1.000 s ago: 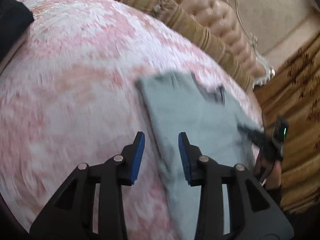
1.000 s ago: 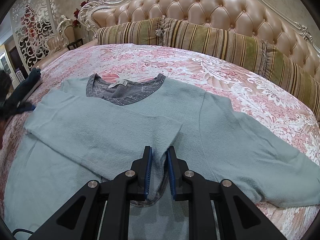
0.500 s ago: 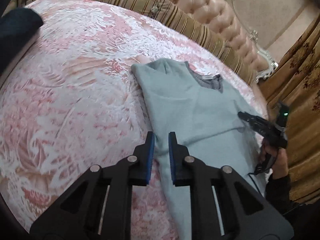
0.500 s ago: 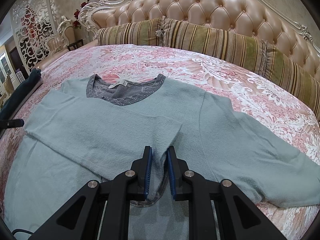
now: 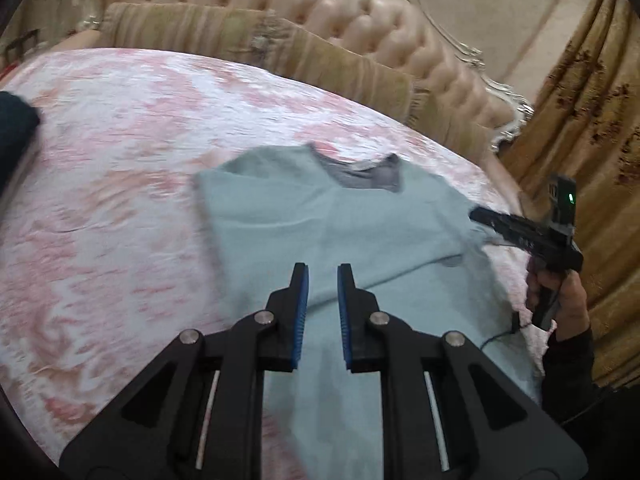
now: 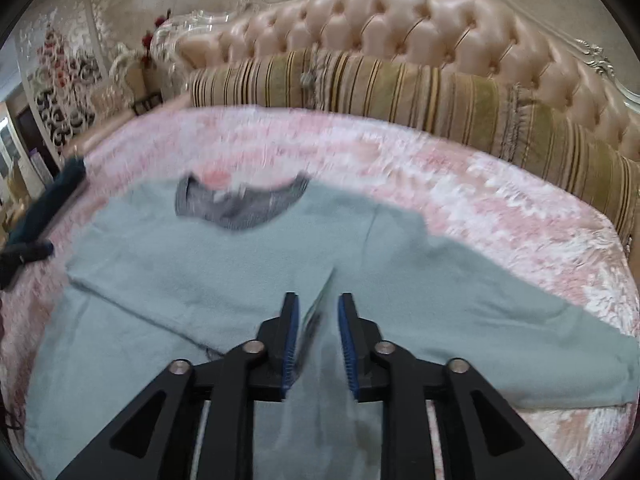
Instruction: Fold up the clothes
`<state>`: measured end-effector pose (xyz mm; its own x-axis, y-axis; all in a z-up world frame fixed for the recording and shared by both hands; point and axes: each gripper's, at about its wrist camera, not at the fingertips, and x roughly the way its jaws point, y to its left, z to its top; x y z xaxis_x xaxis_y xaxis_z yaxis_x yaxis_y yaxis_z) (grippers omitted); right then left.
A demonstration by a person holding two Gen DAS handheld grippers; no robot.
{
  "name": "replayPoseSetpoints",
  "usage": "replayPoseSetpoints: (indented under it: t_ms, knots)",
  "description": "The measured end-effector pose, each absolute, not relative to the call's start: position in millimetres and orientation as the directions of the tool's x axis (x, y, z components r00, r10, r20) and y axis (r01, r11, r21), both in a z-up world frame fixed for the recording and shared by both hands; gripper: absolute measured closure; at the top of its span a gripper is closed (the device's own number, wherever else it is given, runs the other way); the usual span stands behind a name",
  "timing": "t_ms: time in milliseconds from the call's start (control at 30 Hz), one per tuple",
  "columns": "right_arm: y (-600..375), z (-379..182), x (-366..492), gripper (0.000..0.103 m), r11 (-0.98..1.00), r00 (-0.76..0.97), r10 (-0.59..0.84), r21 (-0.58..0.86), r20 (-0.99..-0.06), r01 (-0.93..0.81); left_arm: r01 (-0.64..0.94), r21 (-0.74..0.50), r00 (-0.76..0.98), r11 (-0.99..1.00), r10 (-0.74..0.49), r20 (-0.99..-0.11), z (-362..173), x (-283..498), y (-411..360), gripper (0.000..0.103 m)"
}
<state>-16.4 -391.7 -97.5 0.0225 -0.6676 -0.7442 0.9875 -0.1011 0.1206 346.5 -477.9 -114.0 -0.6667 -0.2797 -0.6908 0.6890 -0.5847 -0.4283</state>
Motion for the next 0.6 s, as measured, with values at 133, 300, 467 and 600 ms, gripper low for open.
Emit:
replayPoseSetpoints:
  t_ms: [133, 300, 467, 600]
  knots:
    - [-415, -107, -16, 0.07, -0.068, 0.101, -0.635, 0.186, -0.766, 0.98, 0.668, -0.437, -0.679, -0.602, -0.254, -0.689, -124, 312, -476, 0.086]
    - [-438, -124, 6, 0.07, -0.03, 0.054, -0.604, 0.09, -0.795, 0.995, 0.72, -0.309, -0.584, -0.622, -0.301, -0.754, -140, 278, -471, 0.086]
    - [-436, -132, 8, 0.087, -0.037, -0.015, -0.594, 0.008, -0.804, 0.999, 0.746, -0.281, -0.549, -0.603, -0.319, -0.773, -149, 276, -471, 0.087]
    - [-433, -132, 3, 0.087, -0.043, -0.02, -0.593, 0.007, -0.805, 0.999, 0.761, -0.28, -0.539, -0.585, -0.33, -0.775, -155, 279, -471, 0.087]
